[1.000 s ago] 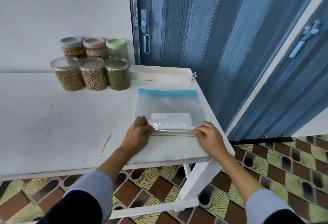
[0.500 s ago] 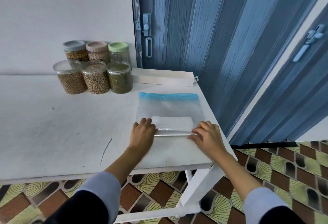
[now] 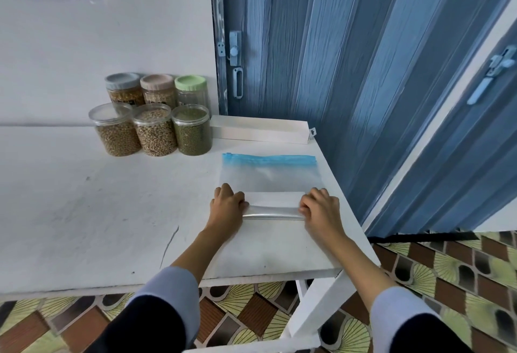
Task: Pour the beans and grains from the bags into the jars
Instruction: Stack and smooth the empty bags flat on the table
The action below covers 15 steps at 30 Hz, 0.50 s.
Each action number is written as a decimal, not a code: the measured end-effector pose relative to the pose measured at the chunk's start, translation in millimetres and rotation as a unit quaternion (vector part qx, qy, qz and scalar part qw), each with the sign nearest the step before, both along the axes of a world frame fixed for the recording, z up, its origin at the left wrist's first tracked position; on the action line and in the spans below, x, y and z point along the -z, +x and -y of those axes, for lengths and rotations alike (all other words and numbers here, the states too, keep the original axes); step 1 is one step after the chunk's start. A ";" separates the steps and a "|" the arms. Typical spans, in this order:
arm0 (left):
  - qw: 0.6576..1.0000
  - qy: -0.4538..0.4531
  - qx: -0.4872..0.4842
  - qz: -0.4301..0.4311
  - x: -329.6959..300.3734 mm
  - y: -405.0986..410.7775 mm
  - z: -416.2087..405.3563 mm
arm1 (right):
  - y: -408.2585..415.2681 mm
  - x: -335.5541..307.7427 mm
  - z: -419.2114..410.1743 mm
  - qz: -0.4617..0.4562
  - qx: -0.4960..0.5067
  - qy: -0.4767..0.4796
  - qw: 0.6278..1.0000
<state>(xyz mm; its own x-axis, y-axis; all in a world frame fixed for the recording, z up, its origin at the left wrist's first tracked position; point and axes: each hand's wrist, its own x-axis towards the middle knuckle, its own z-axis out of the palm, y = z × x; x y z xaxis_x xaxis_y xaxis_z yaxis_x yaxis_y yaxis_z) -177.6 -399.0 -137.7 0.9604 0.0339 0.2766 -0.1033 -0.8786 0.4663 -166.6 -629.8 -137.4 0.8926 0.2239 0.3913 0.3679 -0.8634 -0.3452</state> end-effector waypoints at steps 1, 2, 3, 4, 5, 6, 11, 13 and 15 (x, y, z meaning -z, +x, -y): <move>0.999 0.020 -0.018 -0.020 -2.4 3.0 2.1 | -0.9 1.6 0.3 0.014 -0.008 -0.003 1.000; 0.998 0.037 -0.037 -0.045 -4.4 6.0 4.3 | -2.1 2.5 2.3 0.016 -0.017 -0.007 1.000; 0.996 0.040 -0.054 -0.061 -6.3 7.7 6.2 | -2.7 4.8 4.9 0.018 -0.030 -0.011 0.999; 0.995 0.028 -0.070 -0.068 -7.4 7.8 7.9 | -2.7 5.9 7.8 0.015 -0.041 -0.010 0.999; 0.995 0.004 -0.078 -0.061 -7.9 7.8 10.0 | -1.5 5.5 10.5 0.007 -0.052 0.000 0.999; 0.996 -0.020 -0.075 -0.046 -6.1 6.2 10.8 | -0.7 5.2 11.7 -0.009 -0.058 0.014 0.998; 0.998 -0.023 0.033 0.057 9.8 -0.2 -5.1 | 14.2 -11.3 4.4 -0.105 -0.022 0.095 0.990; 0.996 0.023 0.055 0.071 9.4 0.6 -9.8 | 23.7 -18.3 2.2 -0.171 -0.005 0.102 0.980; 0.992 0.068 0.065 0.085 5.1 5.1 -8.4 | 30.9 -23.4 -0.9 -0.207 0.005 0.065 0.976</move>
